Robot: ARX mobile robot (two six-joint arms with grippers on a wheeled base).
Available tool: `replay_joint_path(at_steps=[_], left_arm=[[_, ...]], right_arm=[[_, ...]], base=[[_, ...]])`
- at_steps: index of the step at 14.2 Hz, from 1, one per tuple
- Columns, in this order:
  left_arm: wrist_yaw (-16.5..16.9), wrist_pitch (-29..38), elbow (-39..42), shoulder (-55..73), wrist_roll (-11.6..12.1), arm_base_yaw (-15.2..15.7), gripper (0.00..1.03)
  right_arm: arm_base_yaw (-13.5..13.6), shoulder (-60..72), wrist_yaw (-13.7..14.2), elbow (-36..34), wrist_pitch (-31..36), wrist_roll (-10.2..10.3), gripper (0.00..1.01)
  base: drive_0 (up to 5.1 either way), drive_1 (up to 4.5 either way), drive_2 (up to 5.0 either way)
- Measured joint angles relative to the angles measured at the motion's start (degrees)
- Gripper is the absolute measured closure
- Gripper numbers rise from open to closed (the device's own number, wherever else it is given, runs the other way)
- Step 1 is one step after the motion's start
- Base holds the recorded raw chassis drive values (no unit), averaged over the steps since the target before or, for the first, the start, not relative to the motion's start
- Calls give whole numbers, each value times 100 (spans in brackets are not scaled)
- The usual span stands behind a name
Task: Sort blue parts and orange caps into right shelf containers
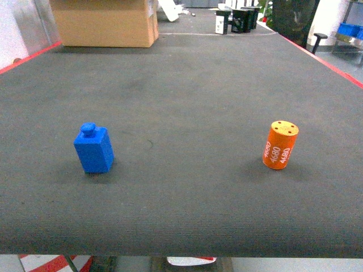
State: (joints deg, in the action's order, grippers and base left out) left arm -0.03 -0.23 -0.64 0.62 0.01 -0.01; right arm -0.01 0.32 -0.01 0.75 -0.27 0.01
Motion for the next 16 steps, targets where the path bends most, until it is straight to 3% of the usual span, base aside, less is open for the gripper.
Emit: replay_joint_path(at_steps=[14, 15, 16], left_arm=[[0, 0, 0, 0, 2, 0, 5], [-669, -254, -101, 214, -7, -269, 5], [-1856, 811, -232, 1591, -26, -944, 5]], right_arm=[[0, 0, 0, 0, 0, 0, 3], [236, 210, 514, 136, -455, 55, 3], [1099, 1552, 1556, 313, 308, 175, 3]], base=[[0, 0, 0], [0, 0, 0], [0, 0, 0]])
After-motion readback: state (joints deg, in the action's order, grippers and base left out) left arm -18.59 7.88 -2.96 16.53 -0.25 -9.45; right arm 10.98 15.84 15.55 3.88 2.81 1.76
